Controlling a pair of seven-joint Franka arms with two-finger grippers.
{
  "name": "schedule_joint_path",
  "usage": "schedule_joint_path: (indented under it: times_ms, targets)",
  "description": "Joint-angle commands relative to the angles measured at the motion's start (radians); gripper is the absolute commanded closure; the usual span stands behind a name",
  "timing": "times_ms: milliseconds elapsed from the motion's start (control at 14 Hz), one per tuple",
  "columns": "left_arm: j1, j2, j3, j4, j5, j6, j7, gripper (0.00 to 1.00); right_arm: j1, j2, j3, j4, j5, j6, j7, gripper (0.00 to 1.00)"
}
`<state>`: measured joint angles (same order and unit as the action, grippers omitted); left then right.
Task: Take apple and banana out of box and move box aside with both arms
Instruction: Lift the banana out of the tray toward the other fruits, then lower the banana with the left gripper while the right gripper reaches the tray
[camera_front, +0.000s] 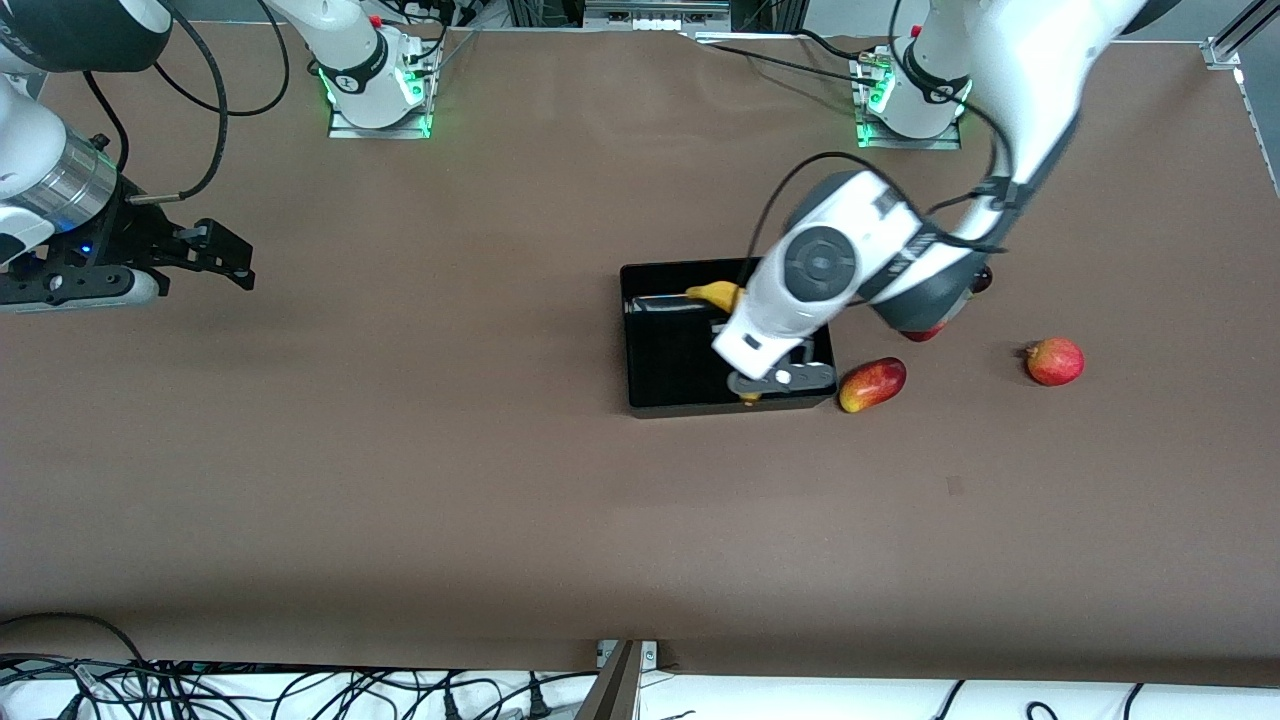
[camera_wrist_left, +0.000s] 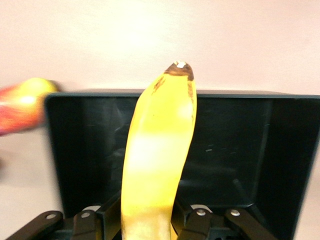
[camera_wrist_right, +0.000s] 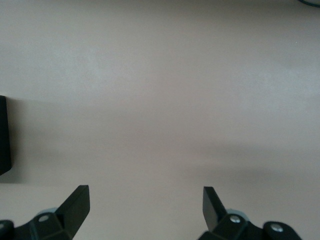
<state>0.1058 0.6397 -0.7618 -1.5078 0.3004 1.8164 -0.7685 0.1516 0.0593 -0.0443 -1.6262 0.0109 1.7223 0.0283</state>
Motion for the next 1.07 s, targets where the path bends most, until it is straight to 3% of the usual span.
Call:
schedule_joint_path:
  times_ms: [0,143,357,643,1000]
  targets:
    - [0.084,0.011,-0.021,0.09,-0.018,-0.188,0.221,1.0,0.0,-0.006,0.003,0.009,0.0,-0.013,0.007,0.0]
    - [0.179,0.011,-0.014,0.092,0.002,-0.259,0.445,1.0,-0.001,0.002,0.003,0.009,0.003,-0.003,0.009,0.0]
    - [0.303,0.026,-0.008,0.069,0.089,-0.255,0.763,1.0,0.008,0.022,0.009,0.009,0.004,0.013,-0.001,0.0]
    - [0.337,0.103,0.068,0.046,0.226,-0.237,0.946,1.0,0.063,0.037,0.011,0.008,-0.005,0.022,0.002,0.0]
    - [0.431,0.127,0.139,-0.152,0.246,0.148,1.052,1.0,0.092,0.05,0.009,0.009,-0.006,0.008,-0.011,0.0]
